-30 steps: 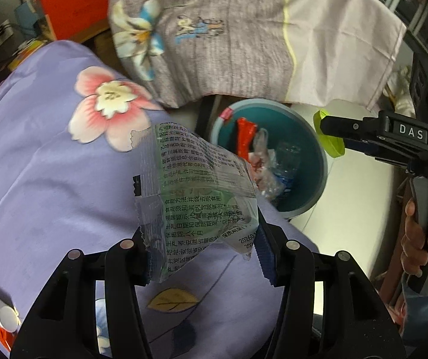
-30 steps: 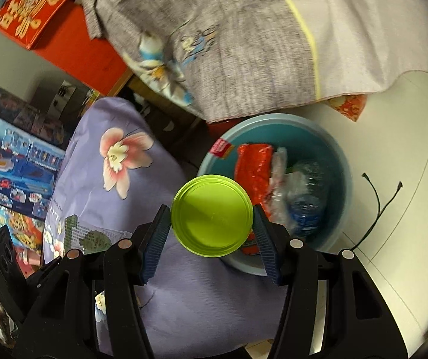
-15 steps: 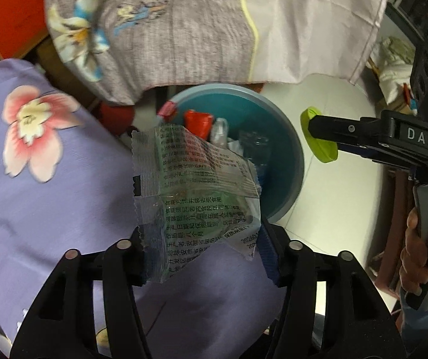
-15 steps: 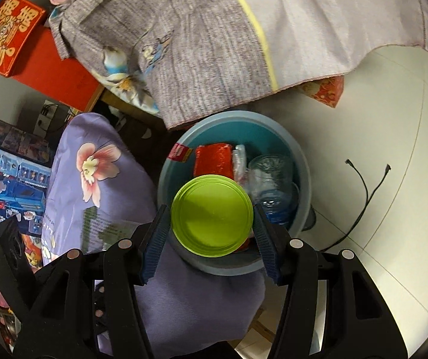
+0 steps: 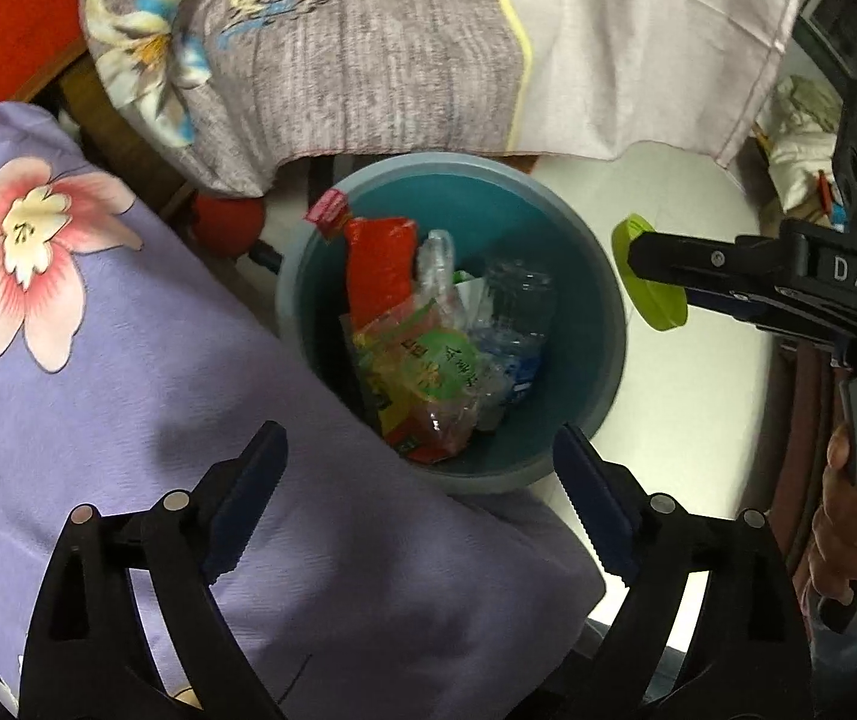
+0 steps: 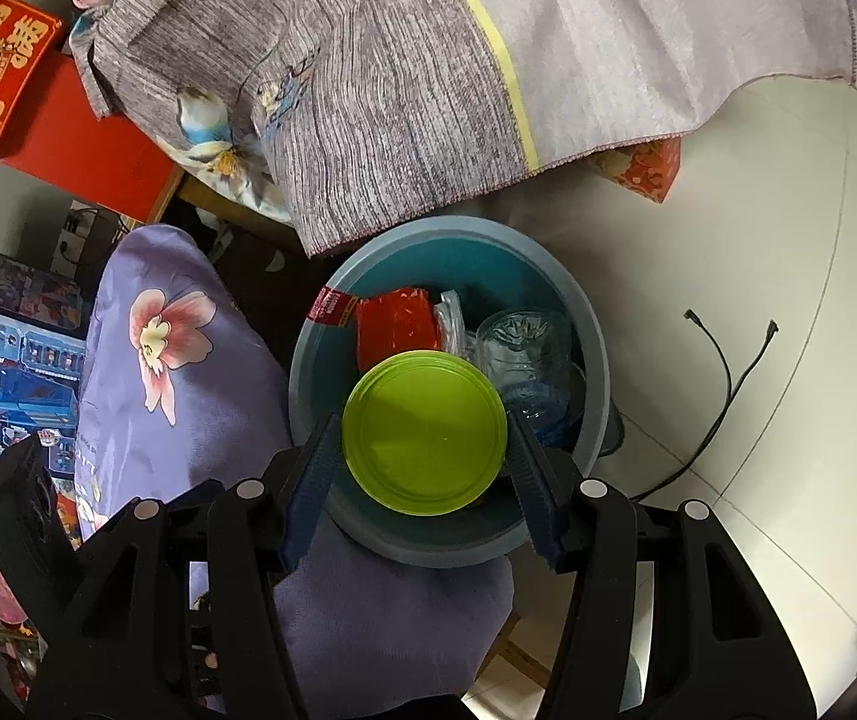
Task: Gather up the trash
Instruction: 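Carry wrapper and green lid over the teal bin and release both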
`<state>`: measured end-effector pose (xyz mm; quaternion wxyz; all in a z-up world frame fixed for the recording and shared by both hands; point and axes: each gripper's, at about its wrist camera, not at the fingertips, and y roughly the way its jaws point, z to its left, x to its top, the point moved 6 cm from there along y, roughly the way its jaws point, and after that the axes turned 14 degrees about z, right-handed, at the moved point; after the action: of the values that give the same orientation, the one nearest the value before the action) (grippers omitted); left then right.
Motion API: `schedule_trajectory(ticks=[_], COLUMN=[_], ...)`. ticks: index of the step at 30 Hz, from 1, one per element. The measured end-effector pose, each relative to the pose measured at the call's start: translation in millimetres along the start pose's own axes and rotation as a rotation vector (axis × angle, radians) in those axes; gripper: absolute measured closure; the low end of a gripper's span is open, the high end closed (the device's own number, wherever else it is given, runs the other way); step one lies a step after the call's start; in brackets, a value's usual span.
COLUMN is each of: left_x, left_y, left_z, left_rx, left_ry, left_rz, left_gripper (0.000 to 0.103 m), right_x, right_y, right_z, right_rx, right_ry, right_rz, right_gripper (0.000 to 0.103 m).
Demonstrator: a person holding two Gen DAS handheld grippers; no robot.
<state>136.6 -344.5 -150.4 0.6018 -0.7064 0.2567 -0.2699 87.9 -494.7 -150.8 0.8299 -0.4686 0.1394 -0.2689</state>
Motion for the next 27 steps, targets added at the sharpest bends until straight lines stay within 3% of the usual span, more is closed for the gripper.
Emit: schedule_trajectory(ticks=[12, 14, 16, 19, 27], left_x=[-6.5, -7.2, -7.1, -8.4, -14.3], left_y=[-6.8, -7.7, -8.7, -12.0, -15.7], left_z=[11.2, 12.2, 12.6, 15.2, 20.7], left_rx=[-0.011, -0.010, -0.010, -0.021, -0.034], left_ry=[-0.025, -0.025, -0.024, -0.030, -0.038], left_rz=[-0.020, -0.021, -0.023, -0.030, -0.031], left_gripper=[0.008, 0.008, 0.008, 0.007, 0.007], right_x=[9.4, 11.1, 11.8, 10.2, 4.3], right_y=[14.7, 16.7, 17.5, 19.1, 23.6], right_z=[20.7, 27.6, 33.3, 40.1, 40.9], right_rx=[-0.016, -0.010, -0.011, -0.023, -0.037], right_ry=[-0.047, -0.057, -0.061, -0.073, -0.043], right_rz=[0.028, 0.032, 0.030, 0.035, 0.050], right_gripper=[0.049, 0.045, 0.034, 0.030, 0.025])
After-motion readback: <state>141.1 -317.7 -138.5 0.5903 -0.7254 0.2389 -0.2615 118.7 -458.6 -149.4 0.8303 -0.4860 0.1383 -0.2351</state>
